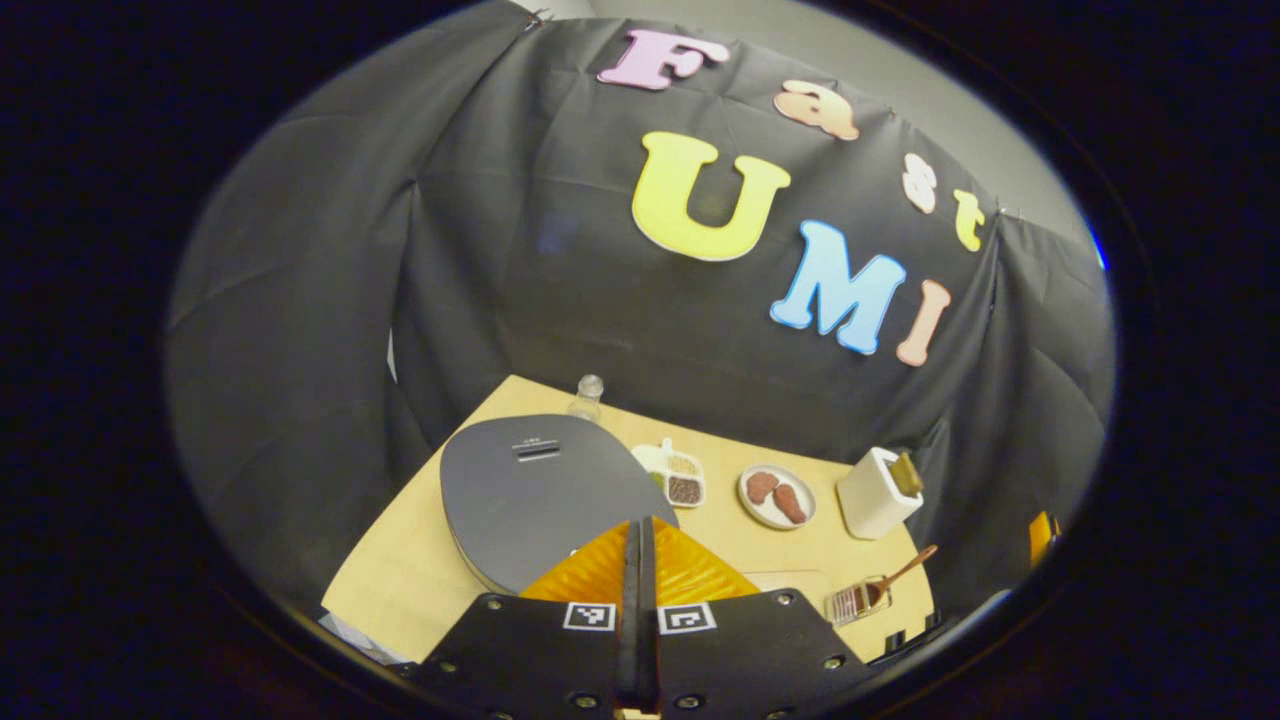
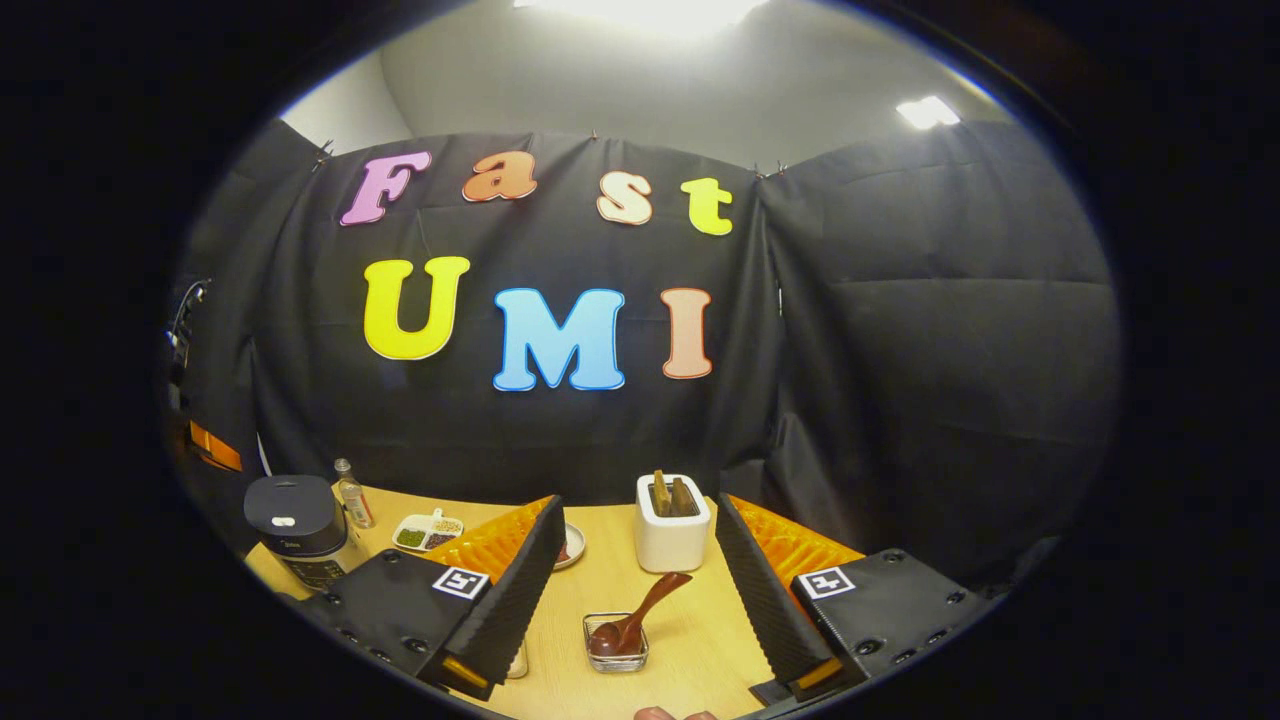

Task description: Close the left gripper, press the button to open the rice cooker; take a wooden spoon from the chopstick holder with the right hand, scoop a spoonful of rice and pour it into the rice cooker, then put the wooden spoon back into the chopstick holder.

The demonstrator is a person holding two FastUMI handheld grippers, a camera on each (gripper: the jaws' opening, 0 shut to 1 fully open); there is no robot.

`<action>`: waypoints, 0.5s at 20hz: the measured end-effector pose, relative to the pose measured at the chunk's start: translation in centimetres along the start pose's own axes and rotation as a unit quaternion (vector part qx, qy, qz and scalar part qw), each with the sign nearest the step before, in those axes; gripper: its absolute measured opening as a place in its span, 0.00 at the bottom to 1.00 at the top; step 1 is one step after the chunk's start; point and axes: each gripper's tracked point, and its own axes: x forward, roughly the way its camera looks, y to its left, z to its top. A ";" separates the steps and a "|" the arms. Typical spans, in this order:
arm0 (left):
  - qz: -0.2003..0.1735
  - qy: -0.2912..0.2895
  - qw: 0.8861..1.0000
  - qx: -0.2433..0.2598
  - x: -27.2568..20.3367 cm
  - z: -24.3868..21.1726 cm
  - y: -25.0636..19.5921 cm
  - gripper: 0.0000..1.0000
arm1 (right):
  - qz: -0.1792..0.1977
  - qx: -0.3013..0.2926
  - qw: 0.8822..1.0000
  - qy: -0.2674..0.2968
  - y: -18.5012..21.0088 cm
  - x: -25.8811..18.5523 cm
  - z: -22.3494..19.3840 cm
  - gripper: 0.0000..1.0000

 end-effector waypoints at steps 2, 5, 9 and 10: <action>0.004 0.027 1.000 -0.005 1.8 -0.8 0.6 0.00 | 0.016 -0.003 1.000 0.000 0.5 0.7 -0.2 0.96; 0.006 0.059 0.998 -0.025 4.3 -2.1 1.2 0.01 | 0.037 -0.006 0.999 0.003 1.1 1.3 -0.6 0.96; 0.009 0.085 0.996 -0.024 6.8 -3.8 1.3 0.01 | 0.051 -0.005 0.999 0.006 1.1 2.1 -0.8 0.94; 0.009 0.093 0.995 -0.023 7.3 -4.3 1.2 0.01 | 0.054 -0.002 0.999 0.008 1.0 2.3 -0.9 0.94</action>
